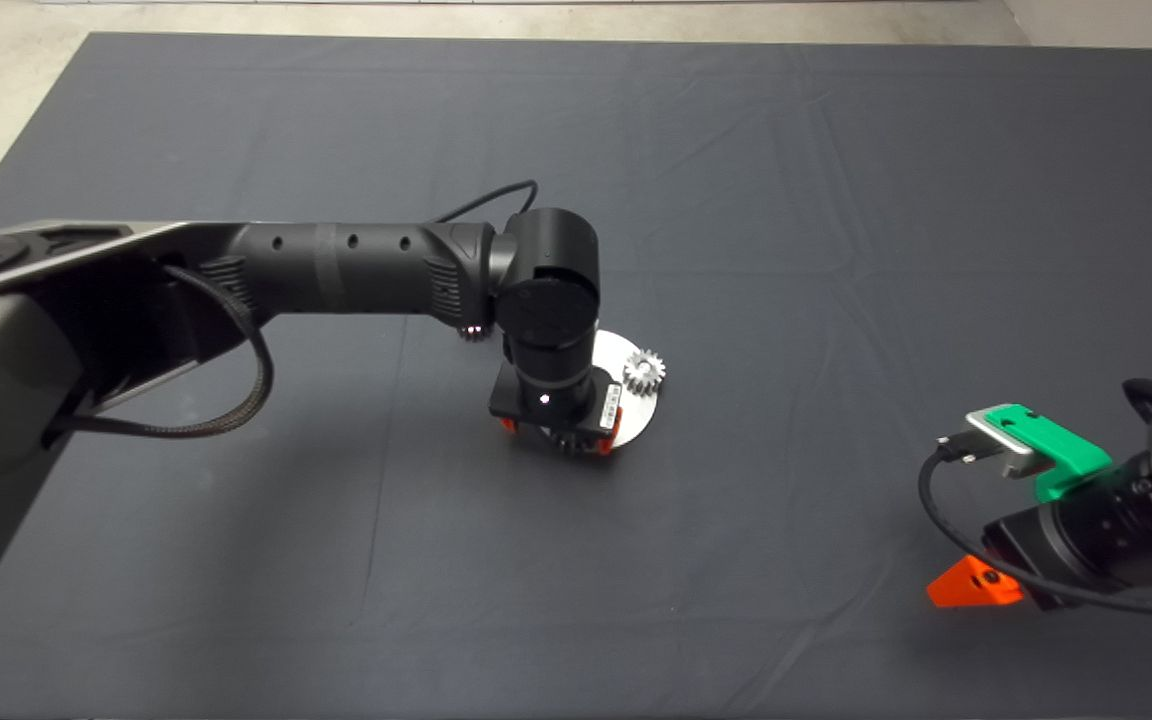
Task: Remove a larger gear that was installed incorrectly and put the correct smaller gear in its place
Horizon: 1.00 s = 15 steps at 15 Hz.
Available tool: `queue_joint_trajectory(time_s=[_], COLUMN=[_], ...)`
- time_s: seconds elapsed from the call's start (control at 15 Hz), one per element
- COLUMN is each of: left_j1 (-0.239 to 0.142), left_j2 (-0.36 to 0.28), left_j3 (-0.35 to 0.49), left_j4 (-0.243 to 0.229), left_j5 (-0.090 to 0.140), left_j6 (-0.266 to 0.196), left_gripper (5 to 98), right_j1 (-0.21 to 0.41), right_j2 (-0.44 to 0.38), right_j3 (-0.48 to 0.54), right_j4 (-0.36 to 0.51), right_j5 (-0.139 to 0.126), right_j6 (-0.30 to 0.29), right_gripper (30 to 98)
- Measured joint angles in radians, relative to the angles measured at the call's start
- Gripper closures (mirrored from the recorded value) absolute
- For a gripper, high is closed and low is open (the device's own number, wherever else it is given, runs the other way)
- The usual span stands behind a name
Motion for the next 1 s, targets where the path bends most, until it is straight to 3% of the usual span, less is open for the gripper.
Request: queue_joint_trajectory(time_s=[0.6,1.0], left_j1=[0.0,0.0], left_j2=[0.026,0.042], left_j3=[-0.019,-0.027], left_j4=[0.002,0.001], left_j5=[0.0,0.011], left_j6=[0.0,0.0], left_gripper=[28.0,41.0], right_j1=[0.0,0.0], right_j2=[0.001,0.002], right_j3=[0.001,0.016], right_j4=[0.0,0.0], right_j5=[0.0,0.0], right_j6=[0.0,0.001], right_gripper=[30.8,30.8])
